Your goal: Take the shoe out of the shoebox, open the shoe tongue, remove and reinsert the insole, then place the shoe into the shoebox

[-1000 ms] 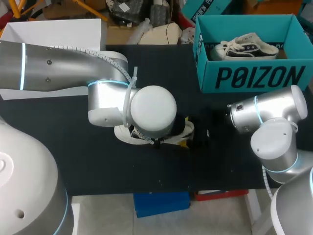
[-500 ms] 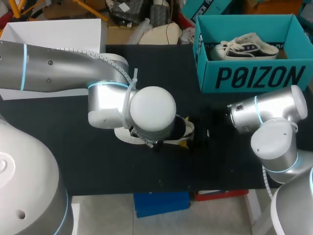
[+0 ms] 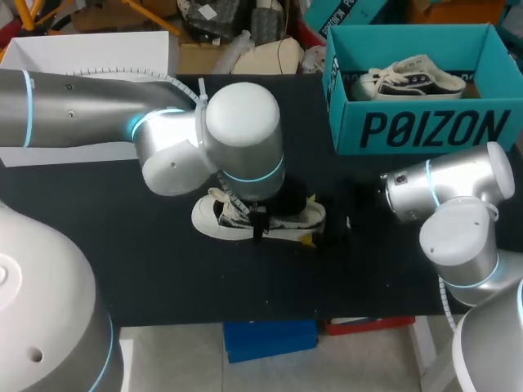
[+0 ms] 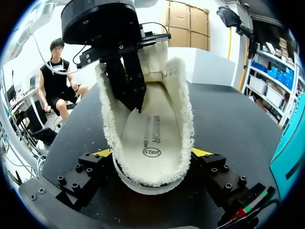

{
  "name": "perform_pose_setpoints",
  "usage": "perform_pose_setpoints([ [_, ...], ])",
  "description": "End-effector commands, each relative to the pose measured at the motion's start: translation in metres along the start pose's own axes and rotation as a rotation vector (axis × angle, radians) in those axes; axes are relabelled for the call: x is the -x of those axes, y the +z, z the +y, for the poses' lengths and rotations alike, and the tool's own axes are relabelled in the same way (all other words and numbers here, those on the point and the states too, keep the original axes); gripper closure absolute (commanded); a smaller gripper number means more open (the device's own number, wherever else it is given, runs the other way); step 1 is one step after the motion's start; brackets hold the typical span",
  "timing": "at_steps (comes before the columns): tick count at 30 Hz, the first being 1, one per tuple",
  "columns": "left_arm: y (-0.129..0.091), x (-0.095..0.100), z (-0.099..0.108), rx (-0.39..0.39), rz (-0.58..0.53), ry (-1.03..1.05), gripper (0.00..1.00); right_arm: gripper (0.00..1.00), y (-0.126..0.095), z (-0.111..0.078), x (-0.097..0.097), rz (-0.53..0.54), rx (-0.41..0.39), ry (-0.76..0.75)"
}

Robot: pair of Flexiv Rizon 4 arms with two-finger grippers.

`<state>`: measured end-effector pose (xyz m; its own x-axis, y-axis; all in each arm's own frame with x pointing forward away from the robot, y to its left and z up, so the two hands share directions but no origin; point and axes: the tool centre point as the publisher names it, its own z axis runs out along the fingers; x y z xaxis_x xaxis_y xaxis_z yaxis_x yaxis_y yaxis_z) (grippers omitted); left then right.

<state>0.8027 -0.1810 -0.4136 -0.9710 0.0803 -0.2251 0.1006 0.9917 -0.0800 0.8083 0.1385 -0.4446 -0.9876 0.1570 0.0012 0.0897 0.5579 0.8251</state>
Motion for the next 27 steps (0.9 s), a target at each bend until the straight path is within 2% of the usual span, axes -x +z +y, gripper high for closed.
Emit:
perform_pose_setpoints([
  [1,-0.012,0.006,0.003,-0.037,0.053,-0.008,1.0,1.0,0.002,-0.002,-0.001,0.0,-0.001,0.0],
  [7,-0.03,0.006,0.002,-0.064,0.04,-0.014,1.0,1.0,0.002,-0.002,-0.001,0.0,-0.001,0.0],
  [27,-0.044,0.006,-0.002,-0.125,0.068,-0.013,1.0,1.0,0.002,-0.002,-0.001,0.0,-0.001,0.0],
])
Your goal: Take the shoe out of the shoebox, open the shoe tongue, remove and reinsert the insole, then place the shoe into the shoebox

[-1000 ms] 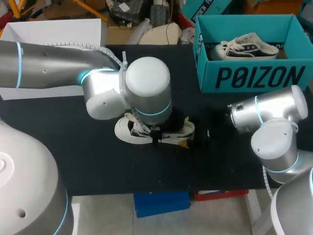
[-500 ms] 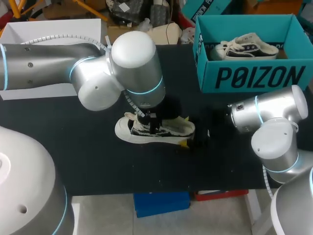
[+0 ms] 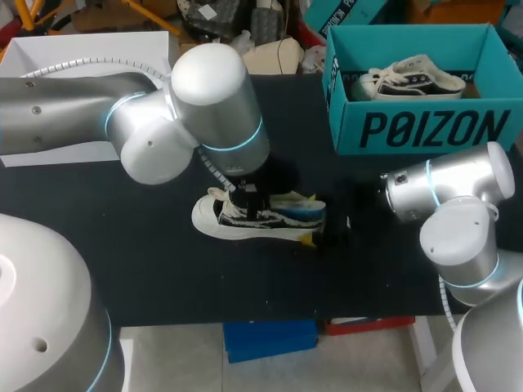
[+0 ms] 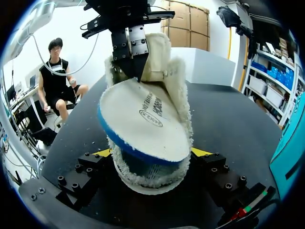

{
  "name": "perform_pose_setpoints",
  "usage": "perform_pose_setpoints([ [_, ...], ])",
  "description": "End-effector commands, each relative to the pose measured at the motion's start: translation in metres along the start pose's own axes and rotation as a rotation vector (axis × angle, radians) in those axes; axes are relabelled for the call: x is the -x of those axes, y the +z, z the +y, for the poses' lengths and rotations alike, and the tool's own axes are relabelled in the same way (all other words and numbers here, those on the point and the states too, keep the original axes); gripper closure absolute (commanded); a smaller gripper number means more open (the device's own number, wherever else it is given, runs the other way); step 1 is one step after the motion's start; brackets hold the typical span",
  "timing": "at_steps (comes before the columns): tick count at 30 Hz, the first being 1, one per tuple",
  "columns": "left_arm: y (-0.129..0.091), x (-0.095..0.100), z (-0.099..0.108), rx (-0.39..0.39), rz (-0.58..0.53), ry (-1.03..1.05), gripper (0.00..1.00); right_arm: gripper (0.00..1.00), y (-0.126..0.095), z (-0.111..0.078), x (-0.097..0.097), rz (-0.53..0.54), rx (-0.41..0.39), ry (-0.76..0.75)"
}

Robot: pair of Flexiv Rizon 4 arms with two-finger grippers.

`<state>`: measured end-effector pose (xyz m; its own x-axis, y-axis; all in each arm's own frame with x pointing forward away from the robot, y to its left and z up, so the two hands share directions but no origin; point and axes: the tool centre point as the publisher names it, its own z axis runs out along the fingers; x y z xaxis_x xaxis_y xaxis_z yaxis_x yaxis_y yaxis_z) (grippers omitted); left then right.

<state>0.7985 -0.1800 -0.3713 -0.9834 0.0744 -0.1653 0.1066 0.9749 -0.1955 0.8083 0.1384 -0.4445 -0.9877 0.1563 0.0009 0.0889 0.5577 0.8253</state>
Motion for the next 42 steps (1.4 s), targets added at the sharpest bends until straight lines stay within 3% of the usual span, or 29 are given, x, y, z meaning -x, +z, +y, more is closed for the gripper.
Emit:
perform_pose_setpoints([
  [1,-0.001,0.001,0.001,-0.017,0.014,0.005,1.0,1.0,0.002,-0.003,-0.001,0.0,-0.001,0.001],
  [8,0.016,-0.002,-0.01,-0.083,0.045,0.076,1.0,1.0,0.002,-0.003,-0.001,0.0,-0.001,0.001],
  [10,0.016,-0.004,-0.01,-0.116,0.009,0.083,0.79,1.0,0.002,-0.003,-0.001,0.0,-0.001,0.001],
  [12,0.014,-0.007,-0.01,-0.126,-0.013,0.087,0.72,1.0,0.002,-0.003,-0.001,0.0,-0.001,0.001],
  [14,0.012,-0.01,-0.009,-0.142,-0.03,0.094,0.53,1.0,0.002,-0.003,-0.001,0.0,-0.001,0.001],
  [16,0.011,-0.011,-0.008,-0.145,-0.042,0.093,0.5,1.0,0.002,-0.003,-0.001,0.0,-0.001,0.001],
  [17,0.011,-0.012,-0.008,-0.145,-0.043,0.094,0.43,1.0,0.002,-0.003,-0.001,0.0,-0.001,0.001],
  [18,0.011,-0.013,-0.007,-0.136,-0.059,0.094,0.27,1.0,0.002,-0.003,-0.001,0.0,-0.001,0.001],
  [20,0.011,-0.016,-0.008,-0.126,-0.082,0.102,0.07,1.0,0.002,-0.003,-0.001,0.0,-0.001,0.001],
  [22,0.011,-0.018,-0.01,-0.126,-0.095,0.101,0.02,1.0,0.002,-0.003,-0.001,0.0,-0.001,0.001],
  [29,0.02,-0.014,-0.018,-0.116,-0.139,0.111,0.1,1.0,0.002,-0.003,-0.001,0.0,-0.001,0.001],
  [31,0.021,-0.013,-0.022,-0.116,-0.145,0.112,0.22,1.0,0.002,-0.003,-0.001,0.0,-0.001,0.001],
  [33,0.023,-0.011,-0.025,-0.118,-0.154,0.118,0.43,1.0,0.002,-0.003,-0.001,0.0,-0.001,0.001],
  [36,0.025,-0.009,-0.03,-0.117,-0.167,0.132,0.5,1.0,0.002,-0.003,-0.001,0.0,-0.001,0.001],
  [42,0.028,-0.006,-0.038,-0.122,-0.194,0.144,0.51,1.0,0.002,-0.003,-0.001,0.0,-0.001,0.001],
])
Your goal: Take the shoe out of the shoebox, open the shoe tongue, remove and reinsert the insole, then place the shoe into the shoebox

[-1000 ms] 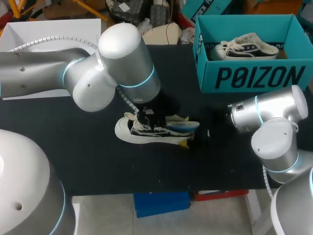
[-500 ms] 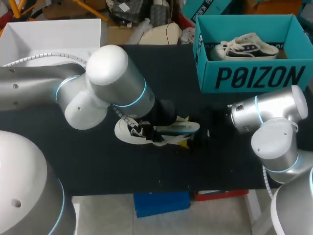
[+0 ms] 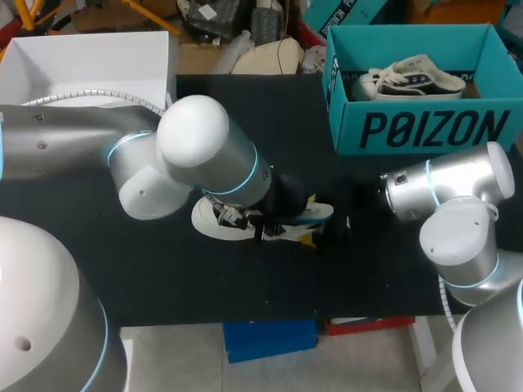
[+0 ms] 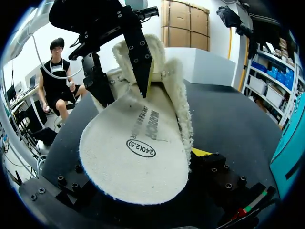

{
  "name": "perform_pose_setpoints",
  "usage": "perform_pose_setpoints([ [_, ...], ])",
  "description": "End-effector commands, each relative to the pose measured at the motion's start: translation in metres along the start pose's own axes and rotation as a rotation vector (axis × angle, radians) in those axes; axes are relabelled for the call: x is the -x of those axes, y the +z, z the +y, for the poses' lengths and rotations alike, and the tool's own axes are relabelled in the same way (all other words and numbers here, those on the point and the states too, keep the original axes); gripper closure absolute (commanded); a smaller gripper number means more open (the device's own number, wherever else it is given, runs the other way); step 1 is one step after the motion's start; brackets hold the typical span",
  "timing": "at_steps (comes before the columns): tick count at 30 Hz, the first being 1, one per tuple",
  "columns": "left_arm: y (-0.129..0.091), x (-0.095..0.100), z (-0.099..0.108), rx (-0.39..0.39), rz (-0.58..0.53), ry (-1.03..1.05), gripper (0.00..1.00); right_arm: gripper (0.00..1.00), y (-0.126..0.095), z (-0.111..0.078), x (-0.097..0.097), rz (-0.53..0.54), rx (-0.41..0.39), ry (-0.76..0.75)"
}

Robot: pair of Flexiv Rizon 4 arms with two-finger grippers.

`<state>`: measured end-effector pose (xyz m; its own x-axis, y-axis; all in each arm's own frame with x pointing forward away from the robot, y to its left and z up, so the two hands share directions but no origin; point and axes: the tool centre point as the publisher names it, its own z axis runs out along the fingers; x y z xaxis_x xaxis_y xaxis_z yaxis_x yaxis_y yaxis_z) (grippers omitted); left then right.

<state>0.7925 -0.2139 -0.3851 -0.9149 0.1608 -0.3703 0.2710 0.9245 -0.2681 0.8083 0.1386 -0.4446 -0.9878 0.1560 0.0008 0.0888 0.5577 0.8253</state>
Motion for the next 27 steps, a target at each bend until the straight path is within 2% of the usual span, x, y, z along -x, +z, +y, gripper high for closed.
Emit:
perform_pose_setpoints([
  [1,0.009,0.001,-0.008,-0.012,-0.003,-0.002,0.52,1.0,0.001,-0.003,-0.001,0.0,-0.001,0.001],
  [9,0.011,0.008,-0.018,-0.006,-0.06,0.004,0.55,1.0,0.001,-0.003,-0.001,0.0,-0.001,0.001],
  [27,0.022,0.012,-0.04,-0.018,-0.103,0.014,0.57,1.0,0.001,-0.003,-0.001,0.0,-0.001,0.001],
])
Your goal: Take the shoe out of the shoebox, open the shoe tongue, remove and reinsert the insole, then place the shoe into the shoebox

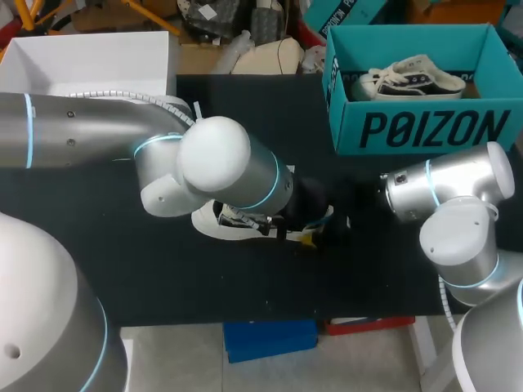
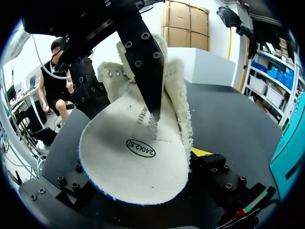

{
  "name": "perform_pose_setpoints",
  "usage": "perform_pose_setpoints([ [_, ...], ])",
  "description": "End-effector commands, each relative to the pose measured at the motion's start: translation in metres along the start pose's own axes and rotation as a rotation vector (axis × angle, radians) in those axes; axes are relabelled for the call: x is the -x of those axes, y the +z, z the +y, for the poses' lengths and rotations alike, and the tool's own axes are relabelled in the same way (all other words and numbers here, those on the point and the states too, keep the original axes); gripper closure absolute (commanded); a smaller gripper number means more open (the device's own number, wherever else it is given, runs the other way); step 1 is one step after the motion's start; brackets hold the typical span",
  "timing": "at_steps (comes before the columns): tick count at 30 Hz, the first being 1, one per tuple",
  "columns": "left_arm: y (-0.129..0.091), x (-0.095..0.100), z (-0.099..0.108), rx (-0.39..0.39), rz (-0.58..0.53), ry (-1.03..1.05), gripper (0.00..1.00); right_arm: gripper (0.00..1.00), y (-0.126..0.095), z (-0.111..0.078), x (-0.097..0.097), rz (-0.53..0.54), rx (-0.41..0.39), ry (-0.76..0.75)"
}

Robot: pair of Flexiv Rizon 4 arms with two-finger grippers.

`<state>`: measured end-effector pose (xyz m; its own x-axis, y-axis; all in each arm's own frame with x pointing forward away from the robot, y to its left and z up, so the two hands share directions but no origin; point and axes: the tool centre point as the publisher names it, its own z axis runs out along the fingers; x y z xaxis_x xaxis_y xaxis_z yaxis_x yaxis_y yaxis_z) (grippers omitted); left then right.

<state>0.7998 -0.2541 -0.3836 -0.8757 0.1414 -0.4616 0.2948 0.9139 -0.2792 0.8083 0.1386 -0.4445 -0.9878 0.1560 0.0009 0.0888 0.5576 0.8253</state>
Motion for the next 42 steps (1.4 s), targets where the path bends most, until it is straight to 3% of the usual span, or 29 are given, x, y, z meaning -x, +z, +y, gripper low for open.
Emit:
perform_pose_setpoints([
  [1,0.007,-0.002,-0.004,0.003,-0.005,-0.006,0.6,1.0,0.001,-0.003,-0.001,0.0,-0.001,0.001],
  [2,0.007,-0.003,-0.004,0.003,-0.005,-0.009,0.68,1.0,0.001,-0.003,-0.001,0.0,-0.001,0.001],
  [3,0.007,-0.003,-0.004,0.013,-0.013,-0.012,0.87,1.0,0.001,-0.003,-0.001,0.0,-0.001,0.001],
  [5,0.007,-0.003,-0.003,0.015,-0.013,-0.021,1.0,1.0,0.001,-0.003,-0.001,0.0,-0.001,0.001],
  [13,0.001,-0.002,-0.004,-0.025,0.019,-0.034,1.0,1.0,0.001,-0.003,-0.001,0.0,-0.001,0.001],
  [20,-0.037,-0.004,-0.001,-0.115,0.067,-0.009,1.0,1.0,0.001,-0.003,-0.001,0.0,-0.001,0.001],
  [24,-0.074,0.002,0.001,-0.232,0.126,-0.044,1.0,1.0,0.001,-0.003,-0.001,0.0,-0.001,0.001],
  [28,-0.113,0.008,-0.01,-0.346,0.16,-0.066,1.0,1.0,0.001,-0.003,-0.001,0.0,-0.001,0.001],
  [38,-0.201,0.032,-0.057,-0.604,0.302,-0.226,1.0,1.0,0.001,-0.003,-0.001,0.0,-0.001,0.001],
  [42,-0.242,0.048,-0.074,-0.782,0.402,-0.239,1.0,1.0,0.001,-0.003,-0.001,0.0,-0.001,0.001],
])
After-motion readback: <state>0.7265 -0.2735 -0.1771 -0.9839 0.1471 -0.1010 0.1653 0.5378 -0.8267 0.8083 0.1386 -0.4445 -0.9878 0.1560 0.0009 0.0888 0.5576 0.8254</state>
